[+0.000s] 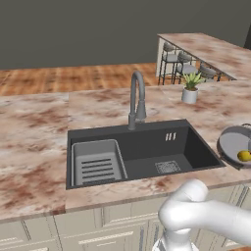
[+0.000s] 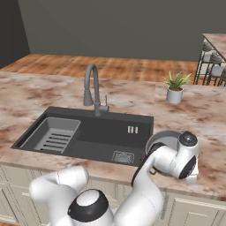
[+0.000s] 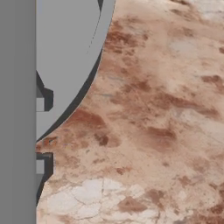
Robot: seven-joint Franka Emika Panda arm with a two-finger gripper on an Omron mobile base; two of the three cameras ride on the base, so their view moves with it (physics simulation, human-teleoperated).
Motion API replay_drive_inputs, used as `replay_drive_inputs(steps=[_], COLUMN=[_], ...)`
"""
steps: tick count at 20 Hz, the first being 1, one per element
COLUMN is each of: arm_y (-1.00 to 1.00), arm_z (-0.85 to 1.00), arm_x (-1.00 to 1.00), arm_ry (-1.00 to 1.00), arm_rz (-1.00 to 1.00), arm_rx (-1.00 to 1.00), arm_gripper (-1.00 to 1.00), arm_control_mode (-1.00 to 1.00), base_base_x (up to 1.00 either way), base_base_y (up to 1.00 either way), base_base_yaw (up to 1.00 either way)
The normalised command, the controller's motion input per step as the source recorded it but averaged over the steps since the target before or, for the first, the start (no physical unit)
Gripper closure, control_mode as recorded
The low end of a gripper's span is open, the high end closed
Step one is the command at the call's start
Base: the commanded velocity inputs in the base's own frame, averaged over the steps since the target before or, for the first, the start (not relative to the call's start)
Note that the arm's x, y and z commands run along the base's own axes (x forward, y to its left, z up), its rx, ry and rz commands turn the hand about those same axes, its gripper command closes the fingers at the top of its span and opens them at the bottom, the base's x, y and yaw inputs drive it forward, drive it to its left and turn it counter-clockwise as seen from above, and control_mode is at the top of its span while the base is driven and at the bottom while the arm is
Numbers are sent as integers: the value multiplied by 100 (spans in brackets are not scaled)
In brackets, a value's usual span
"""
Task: Dump the lemon from the pot into the sink. Then turn on the water and wash the lemon. Then turn off the water and put the lemon back in the pot.
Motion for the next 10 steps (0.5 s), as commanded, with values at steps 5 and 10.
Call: replay_drive_inputs(steps=[5, 10], arm_y=[58, 45], arm_z=[49, 46], arm_x=[24, 18], arm_ry=[0, 1], arm_rz=[-9, -11], arm_rx=[0, -1], arm_gripper=[100, 100], arm_control_mode=[-100, -100], base_base_x=[0, 0], base_base_y=[0, 0], base_base_yaw=[0, 0])
